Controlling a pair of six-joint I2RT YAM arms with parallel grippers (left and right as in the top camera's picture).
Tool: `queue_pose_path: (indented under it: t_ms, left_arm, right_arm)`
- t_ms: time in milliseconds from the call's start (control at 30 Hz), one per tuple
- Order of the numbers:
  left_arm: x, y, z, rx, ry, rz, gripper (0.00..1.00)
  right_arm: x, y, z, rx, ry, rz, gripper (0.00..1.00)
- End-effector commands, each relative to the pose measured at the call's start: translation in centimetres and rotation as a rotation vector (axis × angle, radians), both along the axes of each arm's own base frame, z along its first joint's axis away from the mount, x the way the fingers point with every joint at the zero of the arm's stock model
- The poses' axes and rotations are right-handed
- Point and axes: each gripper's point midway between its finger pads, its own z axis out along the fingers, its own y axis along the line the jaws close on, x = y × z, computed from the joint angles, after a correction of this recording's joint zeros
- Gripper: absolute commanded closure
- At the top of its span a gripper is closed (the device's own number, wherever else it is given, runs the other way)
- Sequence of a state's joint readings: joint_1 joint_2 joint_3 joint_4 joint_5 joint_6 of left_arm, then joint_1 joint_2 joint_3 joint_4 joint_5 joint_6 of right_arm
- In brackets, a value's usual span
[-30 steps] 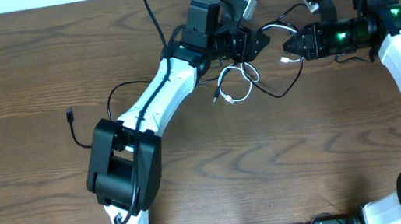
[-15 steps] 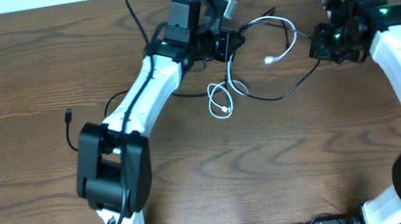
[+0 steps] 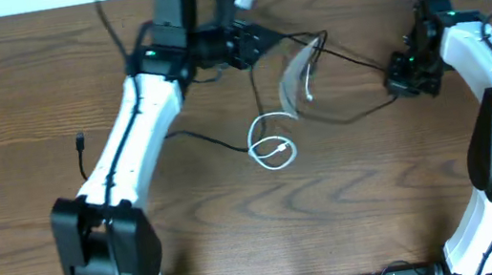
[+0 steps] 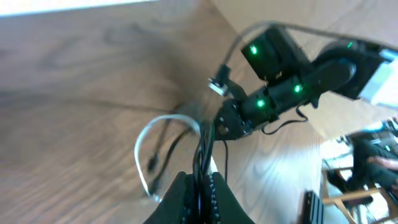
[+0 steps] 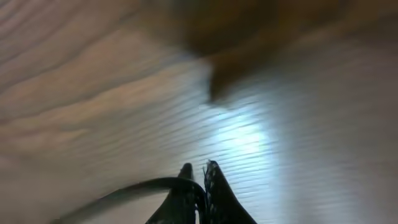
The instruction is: Untangle cables
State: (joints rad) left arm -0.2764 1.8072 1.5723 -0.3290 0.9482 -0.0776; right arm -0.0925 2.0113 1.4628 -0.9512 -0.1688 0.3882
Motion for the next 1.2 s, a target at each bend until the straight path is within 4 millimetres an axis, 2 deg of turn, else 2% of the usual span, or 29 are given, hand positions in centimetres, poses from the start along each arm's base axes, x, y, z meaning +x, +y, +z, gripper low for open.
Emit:
queue_pose_path:
  t_ms: [0,100,167,233,267,367,400,433,500,533,567,633,667,700,733,800,867,933,1167]
  left_arm:
    - [-0.5,1.8,5.2,-0.057,-0.096,0.012,0.93]
    - [-0.7,1.8,5.4,-0.065,-0.095,0.002,0.93]
    - [-0.7,1.8,5.4,-0.065,-0.095,0.002,0.92]
    - [-0.7,1.8,5.2,-0.061,-0.086,0.004,0.93]
    - [-0.7,1.8,4.9,-0.054,-0.078,0.008,0.93]
    - [-0.5,1.6,2.1,0.043,-0.019,0.081,0.92]
    - [-0.4,1.5,0.2,0.114,0.002,0.123,0.92]
    - [-0.4,1.5,-0.8,0.159,0.006,0.139,0.90]
    - [-0.9,1.5,-3.1,0.280,0.017,0.162,0.70]
    - [-1.1,1.6,-3.4,0.302,0.025,0.169,0.65]
    - [-1.3,1.6,-3.9,0.329,0.036,0.178,0.57]
    - [-2.3,2.2,-5.5,0.412,0.086,0.197,0.48]
    - [-2.9,2.4,-6.3,0.446,0.113,0.198,0.46]
    - [-3.8,2.6,-7.3,0.487,0.155,0.192,0.43]
    - [-4.8,2.7,-8.2,0.521,0.196,0.178,0.39]
    - [-6.7,3.1,-10.3,0.600,0.281,0.152,0.24]
    - [-7.9,3.7,-12.2,0.687,0.345,0.154,0.22]
    - [-8.9,3.5,-14.2,0.731,0.426,0.159,0.22]
    - [-11.4,0.0,-19.3,0.781,0.525,0.030,0.27]
  right_arm:
    - [-1.2,-4.7,-1.2,-0.158,0.061,-0.097,0.99]
    - [-1.4,-5.5,-1.2,-0.157,0.067,-0.118,0.99]
    - [-1.5,-5.3,-1.2,-0.135,0.070,-0.116,0.99]
    - [-1.1,-3.4,-1.1,-0.035,0.035,0.006,0.99]
    - [-1.0,-3.1,-1.1,-0.021,0.029,0.022,0.99]
    - [-0.3,-0.9,-0.6,0.086,-0.018,0.099,0.99]
    - [-0.1,-0.1,-0.4,0.131,-0.042,0.134,0.99]
    - [0.0,0.4,-0.2,0.155,-0.053,0.153,0.99]
    - [-0.1,0.8,-0.1,0.178,-0.056,0.167,0.77]
    - [-0.1,0.8,-0.1,0.178,-0.054,0.169,0.68]
    - [-0.2,0.8,-0.1,0.178,-0.051,0.169,0.51]
    - [-0.3,0.8,-0.1,0.179,-0.047,0.172,0.24]
    - [-0.3,0.9,-0.1,0.179,-0.046,0.172,0.17]
    - [-0.3,0.9,-0.1,0.179,-0.047,0.172,0.05]
    - [-0.3,0.8,-0.1,0.179,-0.048,0.172,0.01]
    - [-0.2,0.8,-0.1,0.178,-0.051,0.172,0.01]
    - [-0.2,0.9,-0.1,0.178,-0.051,0.173,0.01]
    - [-0.2,0.9,-0.1,0.178,-0.050,0.173,0.01]
    - [-0.2,0.9,-0.1,0.183,-0.051,0.172,0.01]
